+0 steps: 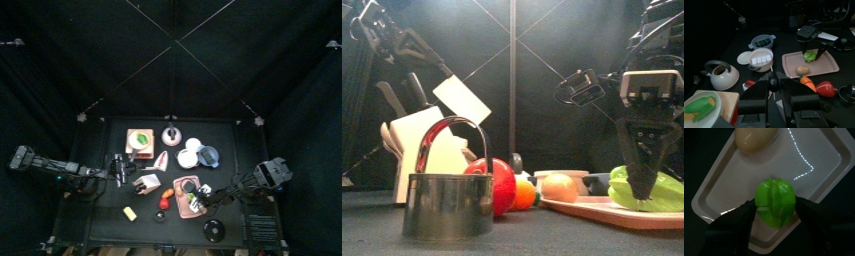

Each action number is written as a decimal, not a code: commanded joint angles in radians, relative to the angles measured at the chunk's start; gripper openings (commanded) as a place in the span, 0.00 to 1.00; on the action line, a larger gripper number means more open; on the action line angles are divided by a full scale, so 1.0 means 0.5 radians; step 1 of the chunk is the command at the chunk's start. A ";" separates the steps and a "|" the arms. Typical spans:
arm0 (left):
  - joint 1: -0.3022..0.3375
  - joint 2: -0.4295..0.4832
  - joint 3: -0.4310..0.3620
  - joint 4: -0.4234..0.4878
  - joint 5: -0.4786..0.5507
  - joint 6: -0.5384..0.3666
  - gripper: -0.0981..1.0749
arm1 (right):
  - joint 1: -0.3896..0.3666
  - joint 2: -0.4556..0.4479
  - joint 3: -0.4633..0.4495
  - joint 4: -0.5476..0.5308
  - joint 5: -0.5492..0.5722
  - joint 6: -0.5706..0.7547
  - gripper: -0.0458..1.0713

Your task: Grab starfruit

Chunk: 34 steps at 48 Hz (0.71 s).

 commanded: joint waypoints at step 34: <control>0.009 0.003 -0.040 0.015 0.006 0.009 0.50 | 0.000 -0.031 -0.120 0.015 -0.021 0.012 0.67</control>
